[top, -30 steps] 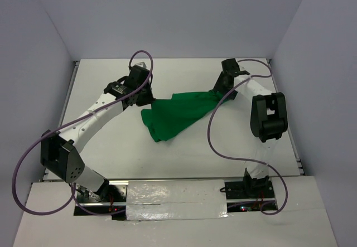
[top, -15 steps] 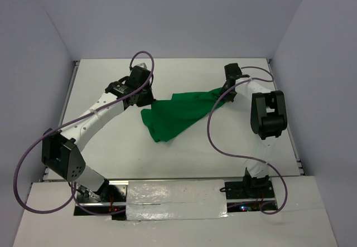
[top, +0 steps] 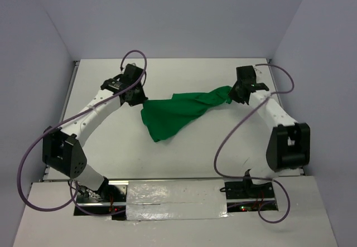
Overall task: Fold and stack the t-shirts
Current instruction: Flatten out the tshirt
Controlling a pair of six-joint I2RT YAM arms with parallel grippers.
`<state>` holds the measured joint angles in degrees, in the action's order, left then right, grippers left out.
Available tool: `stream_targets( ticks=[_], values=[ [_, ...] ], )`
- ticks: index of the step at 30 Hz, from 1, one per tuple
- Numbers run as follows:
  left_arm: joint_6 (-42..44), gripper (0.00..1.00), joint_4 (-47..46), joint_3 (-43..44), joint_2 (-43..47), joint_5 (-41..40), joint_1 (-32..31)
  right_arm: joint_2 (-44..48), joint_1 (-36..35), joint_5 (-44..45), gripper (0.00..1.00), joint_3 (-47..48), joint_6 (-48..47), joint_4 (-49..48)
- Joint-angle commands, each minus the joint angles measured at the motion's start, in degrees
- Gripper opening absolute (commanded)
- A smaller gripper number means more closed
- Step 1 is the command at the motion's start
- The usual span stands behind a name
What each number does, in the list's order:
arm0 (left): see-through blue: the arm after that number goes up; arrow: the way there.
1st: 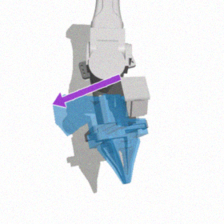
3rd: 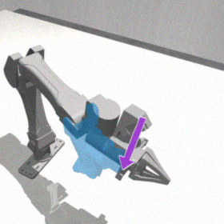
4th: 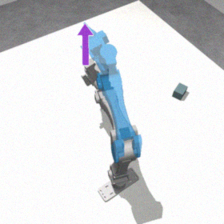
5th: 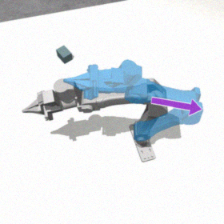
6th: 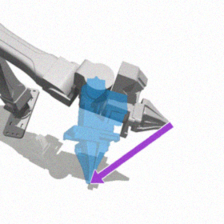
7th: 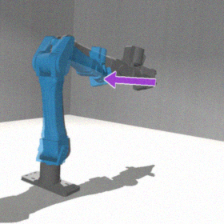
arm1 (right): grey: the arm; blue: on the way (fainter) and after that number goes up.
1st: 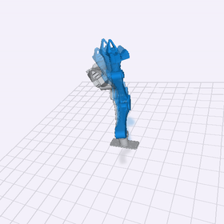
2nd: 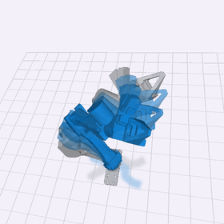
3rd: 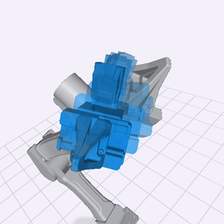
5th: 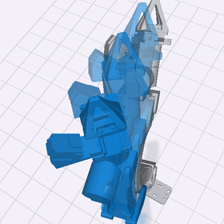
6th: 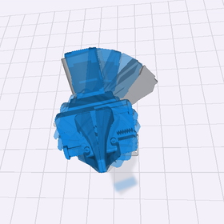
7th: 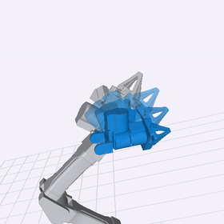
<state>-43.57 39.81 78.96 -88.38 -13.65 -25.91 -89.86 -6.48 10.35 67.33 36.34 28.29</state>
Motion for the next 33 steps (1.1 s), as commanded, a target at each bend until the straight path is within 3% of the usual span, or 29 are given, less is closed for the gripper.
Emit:
stream_targets(
  ticks=[1, 4, 8, 13, 16, 17, 18, 20, 22, 24, 29, 33],
  values=[
    [1.47, 0.00, 0.97, 1.55, 3.21, -1.04, 5.76, 12.91, 0.24, 1.96, 0.01, -3.69, -2.06, 1.67],
    [2.35, 0.00, 0.44, 1.64, 5.14, 0.28, 8.76, 20.57, 0.24, 0.12, 0.01, -6.94, -3.20, 2.38],
    [3.14, 0.00, -2.28, 3.56, 4.27, 2.83, 10.18, 22.81, 0.24, -1.82, 0.00, -6.52, -3.64, 2.03],
    [4.81, 0.00, -1.85, 15.49, -5.91, 4.16, 13.68, 14.21, 0.33, -3.41, 0.00, 9.02, -3.64, 1.94],
    [6.21, 0.00, 2.18, 31.91, -14.34, 6.00, 16.58, 6.30, 1.20, -4.81, 0.00, 24.39, -3.21, 1.24],
    [6.65, 0.00, 3.50, 42.92, -16.71, 6.53, 17.20, 4.11, 1.38, -5.77, 0.00, 28.95, -2.59, 1.24],
    [7.88, 0.00, 8.91, 66.87, -25.61, 9.40, 19.12, -1.75, 1.56, -9.35, 0.00, 45.01, -1.28, 0.19],
    [7.80, 0.00, 8.88, 71.29, -27.11, 11.88, 20.27, -2.42, 1.65, -10.08, 0.00, 50.94, -0.83, -0.77],
    [6.22, 0.00, 1.62, 65.75, -20.55, 15.31, 22.21, -0.50, 1.65, -12.02, 0.00, 54.66, -0.48, -1.75],
    [5.34, 0.00, -7.59, 53.05, -10.82, 16.28, 23.01, 2.40, 1.65, -12.37, 0.00, 53.97, -0.65, -2.98],
    [5.87, 0.00, -7.56, 48.40, -1.81, 15.84, 23.01, 15.31, 1.65, -12.02, 0.00, 43.69, -1.97, -7.54],
    [6.31, 0.00, -6.15, 46.12, 5.21, 16.20, 23.01, 24.27, 1.65, -11.06, 0.00, 40.43, -3.90, -4.48]
  ],
)
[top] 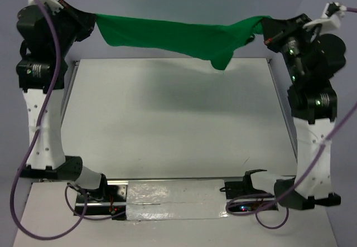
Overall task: Fold and stack the t-shirts
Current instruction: Flatten out the tshirt
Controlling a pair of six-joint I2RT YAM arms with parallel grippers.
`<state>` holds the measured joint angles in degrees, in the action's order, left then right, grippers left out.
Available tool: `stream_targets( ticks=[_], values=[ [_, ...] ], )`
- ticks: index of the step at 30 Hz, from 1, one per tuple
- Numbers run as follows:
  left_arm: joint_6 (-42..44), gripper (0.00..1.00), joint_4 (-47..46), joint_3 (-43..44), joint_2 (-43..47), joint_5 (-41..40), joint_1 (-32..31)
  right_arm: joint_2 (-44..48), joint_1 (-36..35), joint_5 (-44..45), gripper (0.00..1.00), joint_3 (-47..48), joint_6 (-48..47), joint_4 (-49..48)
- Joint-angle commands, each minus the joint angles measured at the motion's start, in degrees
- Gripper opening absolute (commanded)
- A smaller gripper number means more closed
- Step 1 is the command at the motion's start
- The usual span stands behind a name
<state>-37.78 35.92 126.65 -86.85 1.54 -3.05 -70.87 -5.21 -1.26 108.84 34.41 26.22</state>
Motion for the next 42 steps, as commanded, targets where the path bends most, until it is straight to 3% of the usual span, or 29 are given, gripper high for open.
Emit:
stream_targets(
  ticks=[1, 5, 10, 19, 22, 26, 30, 35, 40, 41, 42],
  values=[
    [0.51, 0.00, -2.00, -2.45, 5.10, 1.09, 0.15, 6.87, 0.38, 0.81, 0.00, -1.69, -2.42, -1.70],
    [0.25, 0.00, -1.03, -7.99, 12.04, 2.76, 0.15, 15.13, 0.29, 4.59, 0.00, -3.98, -4.88, 2.16],
    [-0.01, 0.00, 2.04, -7.30, 18.90, 4.52, 0.15, 22.70, 0.38, 8.99, 0.00, -2.23, -6.46, 5.15],
    [0.25, 0.00, 7.31, -1.41, 23.65, 2.86, 0.15, 24.03, 0.38, 9.61, 0.00, 1.82, -6.64, 6.39],
    [0.95, 0.00, 7.76, -5.60, 23.83, 1.71, 0.15, 22.54, 0.38, 10.04, 0.00, -0.28, -6.90, 6.56],
    [2.71, 0.00, 7.06, -15.97, 23.13, -1.09, 0.15, 20.51, 0.29, 9.61, 0.00, -10.80, -6.47, 4.46],
    [4.11, 0.00, 3.20, -28.37, 21.55, -4.33, 0.15, 17.27, 0.38, 9.26, 0.00, -21.72, -6.03, 0.16],
    [4.65, 0.00, -2.86, -40.33, 14.54, -7.86, 0.67, 4.36, 0.29, 7.41, 0.00, -30.34, -5.23, -6.52],
    [4.91, 0.00, -8.14, -44.39, 2.85, -8.13, 2.87, -12.33, 0.29, 4.25, 0.00, -30.27, -2.51, -13.29],
    [4.21, 0.00, -9.28, -42.91, -3.87, -8.57, 5.57, -20.98, 0.20, 3.29, 0.00, -28.26, -0.77, -14.78],
    [4.21, 0.00, -9.29, -42.89, -3.94, -8.57, 5.60, -21.06, 0.20, 3.10, 0.00, -26.76, -0.75, -14.79]
  ],
)
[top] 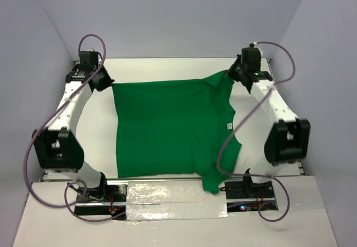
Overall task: Fold and stack the t-shirts
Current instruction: Flatten out the tshirt
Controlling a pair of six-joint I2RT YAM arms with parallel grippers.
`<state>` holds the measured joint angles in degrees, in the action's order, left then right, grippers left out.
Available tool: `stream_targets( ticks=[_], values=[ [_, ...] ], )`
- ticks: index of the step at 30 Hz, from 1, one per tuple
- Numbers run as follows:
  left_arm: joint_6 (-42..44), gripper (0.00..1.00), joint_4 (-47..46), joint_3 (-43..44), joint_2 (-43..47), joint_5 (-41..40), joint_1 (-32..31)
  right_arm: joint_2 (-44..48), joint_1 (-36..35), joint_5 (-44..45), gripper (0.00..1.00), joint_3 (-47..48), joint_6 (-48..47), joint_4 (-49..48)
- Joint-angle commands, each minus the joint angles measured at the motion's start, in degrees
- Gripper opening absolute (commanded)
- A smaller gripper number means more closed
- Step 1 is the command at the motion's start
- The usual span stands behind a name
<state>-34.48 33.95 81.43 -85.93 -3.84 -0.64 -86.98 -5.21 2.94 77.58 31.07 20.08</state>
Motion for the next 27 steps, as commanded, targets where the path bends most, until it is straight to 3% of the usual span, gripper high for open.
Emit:
stream_targets(
  ticks=[1, 10, 21, 27],
  values=[
    [0.73, 0.00, -7.67, 3.90, -8.78, -2.85, 4.50, -10.09, -0.06, -1.27, 0.00, 5.81, 3.81, -9.43],
    [-0.24, 0.00, -4.43, 15.23, -22.96, 1.11, 10.14, -26.74, -3.13, -0.83, 0.00, 20.41, 6.46, -7.87],
    [0.20, 0.00, -3.81, 16.03, -24.98, 1.46, 10.40, -19.36, -4.02, 0.84, 0.00, 11.18, 6.29, -10.94],
    [-0.94, 0.00, -2.05, 22.54, -31.39, 1.64, 10.40, -28.50, -4.02, 1.81, 0.00, 26.98, 4.09, -5.05]
  ],
)
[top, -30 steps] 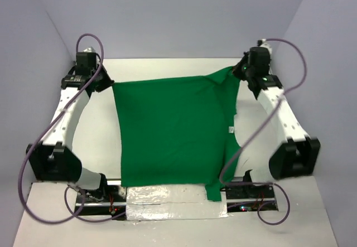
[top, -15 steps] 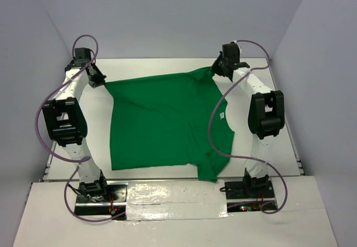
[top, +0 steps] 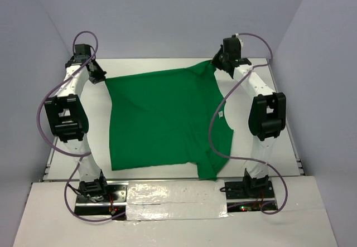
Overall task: Fold and stack the t-shirts
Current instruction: Flatten out the tshirt, then fold the flattened tshirt in 1/3 of the way
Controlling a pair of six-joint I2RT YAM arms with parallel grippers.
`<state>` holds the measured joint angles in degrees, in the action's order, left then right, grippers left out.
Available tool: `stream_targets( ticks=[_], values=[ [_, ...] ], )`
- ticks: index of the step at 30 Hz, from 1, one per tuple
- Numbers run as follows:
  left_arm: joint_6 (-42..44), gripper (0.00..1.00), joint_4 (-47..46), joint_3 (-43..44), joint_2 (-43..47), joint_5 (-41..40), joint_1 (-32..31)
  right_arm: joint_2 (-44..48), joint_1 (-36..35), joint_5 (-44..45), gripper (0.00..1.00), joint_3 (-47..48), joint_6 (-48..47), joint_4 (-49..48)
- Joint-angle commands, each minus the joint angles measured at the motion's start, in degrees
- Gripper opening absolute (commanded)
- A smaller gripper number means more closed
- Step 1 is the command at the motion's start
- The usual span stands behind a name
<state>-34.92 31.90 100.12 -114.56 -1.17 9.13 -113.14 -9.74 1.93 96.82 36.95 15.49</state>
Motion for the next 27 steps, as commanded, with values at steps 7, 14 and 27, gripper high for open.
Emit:
stream_targets(
  ticks=[7, 14, 27],
  values=[
    [-0.86, 0.00, 1.76, 12.37, -8.56, -0.41, 0.63, -12.00, 0.51, 1.76, 0.00, 20.77, -0.74, -0.10],
    [0.81, 0.00, 5.98, 22.75, -13.85, -1.11, 0.63, -19.84, -0.11, 0.00, 0.00, 33.36, -0.12, 3.23],
    [1.08, 0.00, 1.33, 4.75, -0.14, 2.04, 2.30, -1.56, -0.55, 0.09, 0.00, 1.98, 1.73, -2.92]
  ],
)
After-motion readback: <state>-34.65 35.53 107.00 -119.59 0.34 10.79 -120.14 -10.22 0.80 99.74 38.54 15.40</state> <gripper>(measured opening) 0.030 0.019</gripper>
